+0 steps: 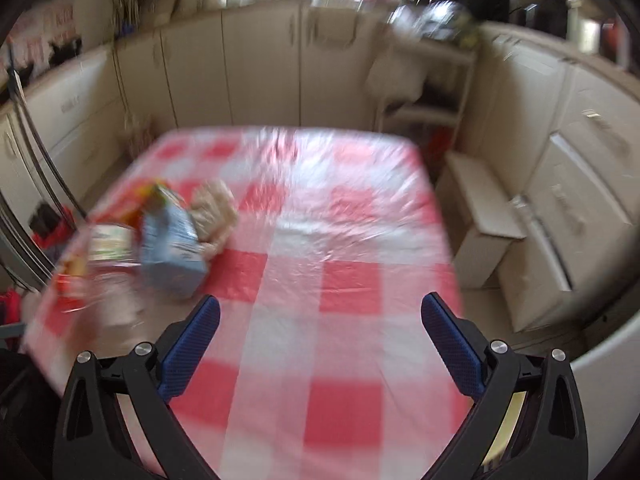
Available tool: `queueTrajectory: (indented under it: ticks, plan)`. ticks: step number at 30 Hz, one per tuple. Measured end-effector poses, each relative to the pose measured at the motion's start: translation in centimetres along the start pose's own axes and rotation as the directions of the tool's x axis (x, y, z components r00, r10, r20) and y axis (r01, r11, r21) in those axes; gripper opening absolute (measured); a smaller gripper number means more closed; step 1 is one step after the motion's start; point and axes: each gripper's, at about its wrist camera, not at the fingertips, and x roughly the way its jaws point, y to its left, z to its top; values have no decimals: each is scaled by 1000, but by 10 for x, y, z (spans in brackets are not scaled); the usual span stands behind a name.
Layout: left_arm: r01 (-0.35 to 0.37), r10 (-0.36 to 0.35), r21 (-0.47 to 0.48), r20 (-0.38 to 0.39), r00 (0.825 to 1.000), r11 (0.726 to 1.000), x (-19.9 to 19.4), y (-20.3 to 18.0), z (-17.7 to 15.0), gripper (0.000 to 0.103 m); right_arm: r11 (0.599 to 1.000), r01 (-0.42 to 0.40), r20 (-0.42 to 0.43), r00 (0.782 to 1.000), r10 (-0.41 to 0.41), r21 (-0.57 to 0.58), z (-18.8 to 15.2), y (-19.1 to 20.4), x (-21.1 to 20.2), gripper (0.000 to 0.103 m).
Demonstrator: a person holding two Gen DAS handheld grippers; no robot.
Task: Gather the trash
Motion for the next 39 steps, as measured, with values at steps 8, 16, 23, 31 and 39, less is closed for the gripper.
queueTrajectory:
  ticks: [8,16,23,31,39]
  plan:
    - [-25,24,11,85,996,1000,-49,-5,-20,96,987,-56,149,988,34,150,-59,-15,-89,97]
    - [-91,85,37,139,987,995,-77,2,-34,96,998,-27,210,978,13,65,-63,12,-105,97]
    - [-76,74,13,137,988,997,-73,8,-38,96,999,9,226,974,-17,37,-71,25,-105,97]
    - [-76,75,0,143,987,997,-69,10,-39,96,999,32,218,975,-36,22,-76,27,-100,97]
    - [-69,72,-24,138,988,997,-68,15,-39,96,999,31,213,976,-35,23,-76,24,-100,97]
